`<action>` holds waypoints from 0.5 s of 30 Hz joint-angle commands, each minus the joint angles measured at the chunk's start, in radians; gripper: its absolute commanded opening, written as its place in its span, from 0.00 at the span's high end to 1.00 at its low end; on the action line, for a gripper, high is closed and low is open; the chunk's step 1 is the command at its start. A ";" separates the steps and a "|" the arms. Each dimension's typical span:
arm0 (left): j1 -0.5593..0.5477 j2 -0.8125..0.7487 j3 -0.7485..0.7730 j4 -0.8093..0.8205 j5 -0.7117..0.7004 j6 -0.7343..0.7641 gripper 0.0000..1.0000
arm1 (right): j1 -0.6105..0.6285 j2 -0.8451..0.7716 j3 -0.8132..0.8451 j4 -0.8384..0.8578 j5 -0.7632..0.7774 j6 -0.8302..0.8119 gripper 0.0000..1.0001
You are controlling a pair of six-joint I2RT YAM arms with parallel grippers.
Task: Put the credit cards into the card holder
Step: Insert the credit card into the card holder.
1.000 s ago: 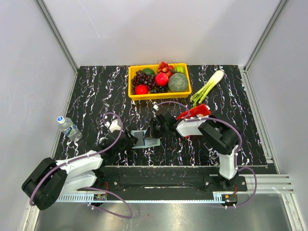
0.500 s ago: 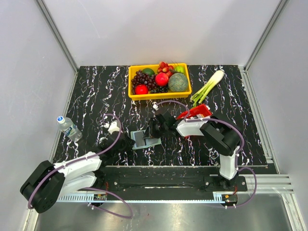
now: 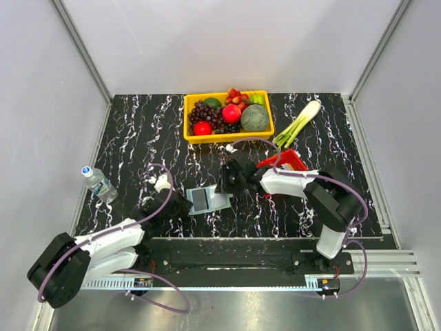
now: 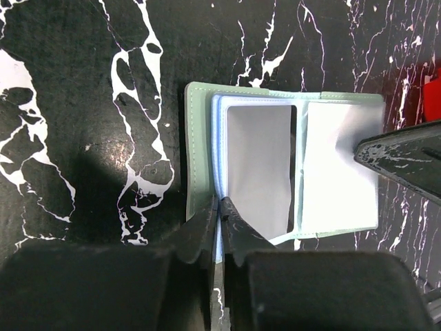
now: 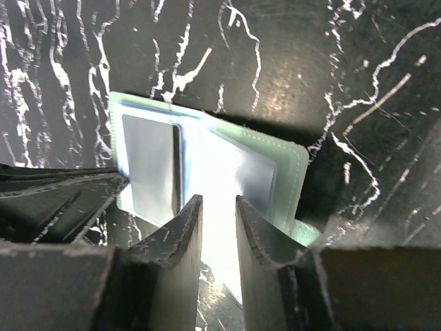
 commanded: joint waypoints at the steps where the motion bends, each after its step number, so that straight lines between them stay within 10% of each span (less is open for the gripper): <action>1: -0.003 -0.024 0.015 0.021 0.005 0.035 0.81 | -0.006 -0.016 0.018 -0.055 0.007 -0.047 0.69; 5: -0.004 -0.056 0.016 0.047 0.030 0.048 0.66 | -0.006 0.015 0.022 -0.027 -0.054 -0.046 0.70; 15: -0.003 -0.064 0.033 0.078 0.071 0.074 0.64 | -0.005 0.053 0.022 -0.004 -0.105 -0.024 0.71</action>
